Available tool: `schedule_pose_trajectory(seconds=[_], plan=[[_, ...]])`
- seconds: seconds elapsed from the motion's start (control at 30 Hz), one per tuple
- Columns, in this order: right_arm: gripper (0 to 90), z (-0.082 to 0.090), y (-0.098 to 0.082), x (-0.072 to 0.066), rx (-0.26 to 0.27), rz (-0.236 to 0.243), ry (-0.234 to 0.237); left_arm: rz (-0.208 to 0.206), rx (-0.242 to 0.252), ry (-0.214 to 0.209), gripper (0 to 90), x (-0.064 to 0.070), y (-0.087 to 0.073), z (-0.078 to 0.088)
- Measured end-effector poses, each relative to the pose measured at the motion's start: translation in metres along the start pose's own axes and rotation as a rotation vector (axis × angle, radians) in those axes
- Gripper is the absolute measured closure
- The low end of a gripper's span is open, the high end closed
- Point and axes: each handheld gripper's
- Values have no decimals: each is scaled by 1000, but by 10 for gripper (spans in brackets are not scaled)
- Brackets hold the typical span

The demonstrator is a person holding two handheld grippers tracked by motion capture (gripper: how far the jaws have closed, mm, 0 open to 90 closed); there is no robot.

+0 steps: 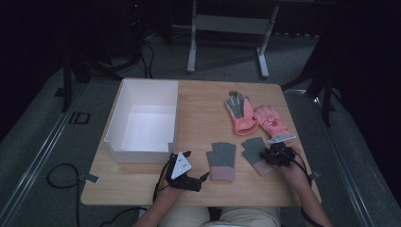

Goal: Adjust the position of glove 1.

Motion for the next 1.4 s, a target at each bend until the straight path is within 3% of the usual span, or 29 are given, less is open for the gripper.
schedule_pose_trajectory(seconds=[0.17,0.3,0.47,0.57,0.7,0.77,0.93,1.13,1.3,1.4], plan=[[744,-1,5,0,-35,26,17,-18,-13,-7,0,2,1,-2],[814,-2,6,-3,-38,1,-6,-30,-8,-1,0,4,1,-2],[859,2,9,-6,-42,-69,-29,-27,-12,4,0,4,1,-2],[862,12,10,-7,-11,-108,-23,-26,-16,4,0,4,1,-3],[864,49,14,-17,82,-193,-63,-33,-16,17,0,5,1,-3],[865,63,13,-21,117,-251,-62,-39,-18,20,0,6,1,-3],[865,83,4,-40,179,-373,-82,-42,-10,30,0,6,1,-2],[864,75,-6,-52,158,-411,-123,-45,-12,30,0,7,1,-2],[864,57,-16,-51,126,-447,-94,-45,-10,26,0,7,0,-2],[864,47,-22,-48,105,-452,-102,-48,-13,22,0,7,1,-3]])
Point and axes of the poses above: each handheld gripper's, and its own axes: z roughly backward along the jaws, y roughly out of its top, x roughly to its right, and after that the axes turned 4 degrees about z, right-handed
